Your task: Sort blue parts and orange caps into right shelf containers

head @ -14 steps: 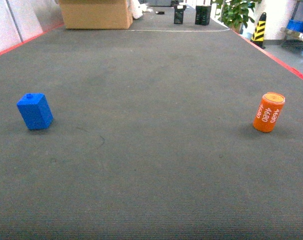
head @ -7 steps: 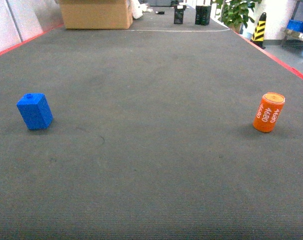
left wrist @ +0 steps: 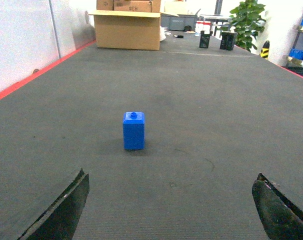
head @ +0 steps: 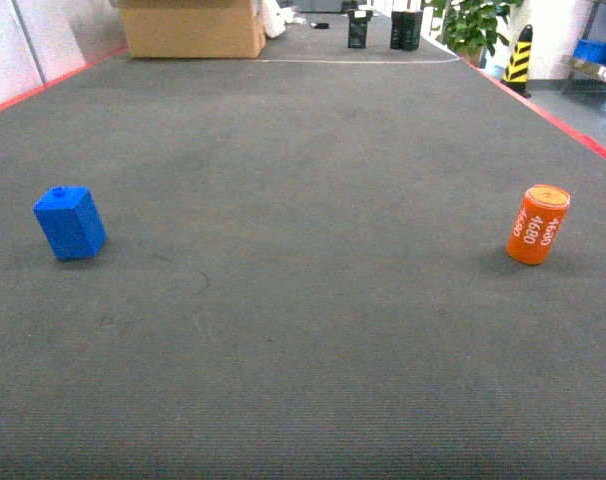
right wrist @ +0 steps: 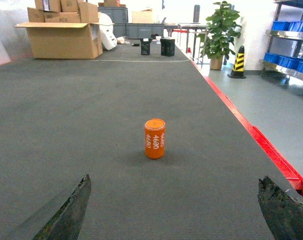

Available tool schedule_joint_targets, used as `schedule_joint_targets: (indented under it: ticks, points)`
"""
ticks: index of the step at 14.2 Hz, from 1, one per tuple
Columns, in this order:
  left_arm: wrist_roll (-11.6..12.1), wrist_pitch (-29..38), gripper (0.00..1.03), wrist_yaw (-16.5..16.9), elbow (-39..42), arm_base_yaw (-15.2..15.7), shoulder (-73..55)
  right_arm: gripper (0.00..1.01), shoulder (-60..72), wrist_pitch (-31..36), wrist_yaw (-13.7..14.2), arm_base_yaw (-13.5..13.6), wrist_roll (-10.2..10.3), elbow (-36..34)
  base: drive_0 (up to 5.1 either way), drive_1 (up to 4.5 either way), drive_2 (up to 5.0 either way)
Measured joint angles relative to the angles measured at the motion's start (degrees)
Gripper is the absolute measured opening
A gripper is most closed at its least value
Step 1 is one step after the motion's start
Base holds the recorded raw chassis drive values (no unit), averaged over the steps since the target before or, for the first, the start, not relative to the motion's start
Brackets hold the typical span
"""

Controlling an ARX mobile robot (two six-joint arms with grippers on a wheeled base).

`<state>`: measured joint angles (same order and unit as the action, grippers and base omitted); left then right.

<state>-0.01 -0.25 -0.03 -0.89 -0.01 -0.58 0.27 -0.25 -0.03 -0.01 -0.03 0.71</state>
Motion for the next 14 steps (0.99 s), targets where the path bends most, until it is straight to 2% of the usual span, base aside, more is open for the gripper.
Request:
schedule_joint_targets:
  ticks: [7,8,9,10,14]
  points:
    - [0.00,0.02,0.98,0.00,0.00,0.00,0.00,0.98,0.00,0.00,0.00,0.00,0.00,0.00,0.0,0.00,0.0]
    - [0.00,0.02,0.98,0.00,0.00,0.00,0.00,0.98,0.46,-2.25,0.44,0.07,-0.61,0.46,0.0,0.00,0.0]
    - [0.00,0.00,0.98,0.00,0.00,0.00,0.00,0.98,6.82,-4.15,0.79,-0.04,-2.12,2.05,0.0,0.00,0.0]
    - [0.00,0.04,0.98,0.02,0.00,0.00,0.00,0.98,16.22,1.42,0.37,-0.44,-2.19,3.39,0.0,0.00,0.0]
    - [0.00,0.00,0.98,0.00,0.00,0.00,0.00,0.98,26.93,10.12,0.04,-0.37,-2.27,5.99,0.0,0.00,0.0]
